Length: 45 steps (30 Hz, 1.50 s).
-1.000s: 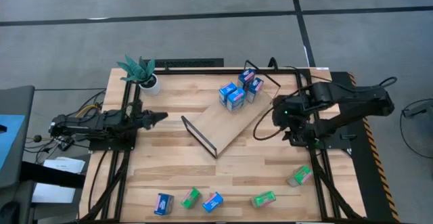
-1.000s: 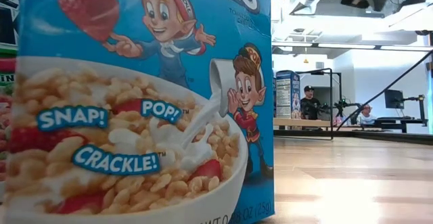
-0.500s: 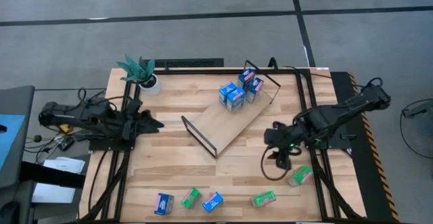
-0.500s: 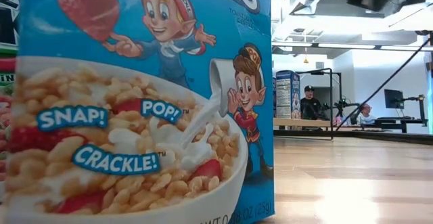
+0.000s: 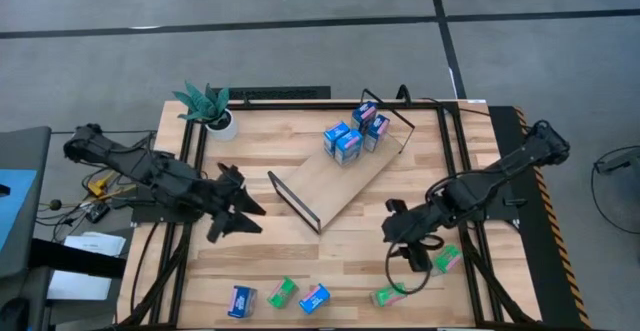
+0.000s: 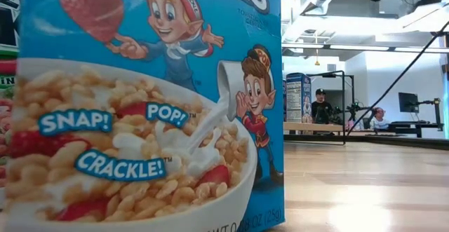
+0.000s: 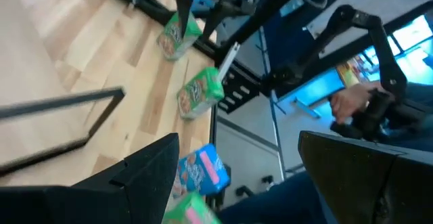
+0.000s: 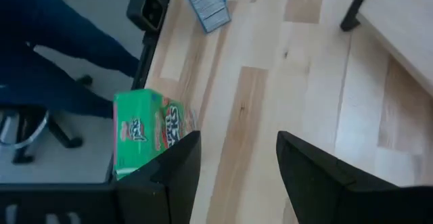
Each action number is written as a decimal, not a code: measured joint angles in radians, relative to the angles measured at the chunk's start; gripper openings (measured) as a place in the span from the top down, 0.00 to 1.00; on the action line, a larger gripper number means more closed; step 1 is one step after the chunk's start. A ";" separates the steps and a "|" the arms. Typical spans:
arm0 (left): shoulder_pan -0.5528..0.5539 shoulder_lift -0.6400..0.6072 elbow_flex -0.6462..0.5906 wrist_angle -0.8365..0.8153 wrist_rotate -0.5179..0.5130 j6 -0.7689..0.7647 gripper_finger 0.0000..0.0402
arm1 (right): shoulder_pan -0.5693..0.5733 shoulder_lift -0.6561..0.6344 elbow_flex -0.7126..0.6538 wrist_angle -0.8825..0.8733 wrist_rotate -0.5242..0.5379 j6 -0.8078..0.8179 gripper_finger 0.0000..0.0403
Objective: Stack cereal on shelf
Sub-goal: Put the middle green cereal box on the shelf
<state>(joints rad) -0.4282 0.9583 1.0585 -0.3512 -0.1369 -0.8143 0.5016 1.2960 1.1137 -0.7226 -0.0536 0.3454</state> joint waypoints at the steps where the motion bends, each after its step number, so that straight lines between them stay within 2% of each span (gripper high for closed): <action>1: -0.008 0.019 0.020 0.002 -0.014 0.003 0.27 | 0.009 -0.004 0.000 0.002 0.001 -0.016 0.46; 5: -0.029 0.071 0.069 0.002 -0.078 0.002 0.27 | 0.062 -0.007 0.014 -0.009 0.022 -0.041 0.41; 13: -0.050 0.113 0.080 -0.004 -0.133 -0.045 0.27 | 0.167 0.002 0.020 -0.011 0.101 -0.040 0.18; 17: -0.048 0.122 0.080 -0.004 -0.178 -0.054 0.27 | 0.206 0.006 0.020 -0.014 0.134 -0.041 0.10; 26: -0.048 0.125 0.080 -0.027 -0.315 -0.063 0.27 | 0.298 0.156 0.019 0.000 0.165 -0.027 0.09; 31: -0.049 0.124 0.080 -0.026 -0.368 -0.079 0.27 | 0.338 0.184 0.020 0.024 0.164 0.039 0.09; 39: -0.048 0.124 0.080 -0.026 -0.380 -0.076 0.27 | 0.348 0.206 0.020 0.097 0.195 0.151 0.09; 45: -0.048 0.124 0.080 -0.028 -0.369 -0.073 0.27 | 0.344 0.250 0.030 0.135 0.215 0.171 0.09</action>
<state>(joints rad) -0.4767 1.0824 1.1381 -0.3794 -0.5056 -0.8869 0.8460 1.5458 1.1435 -0.5880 0.1616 0.5163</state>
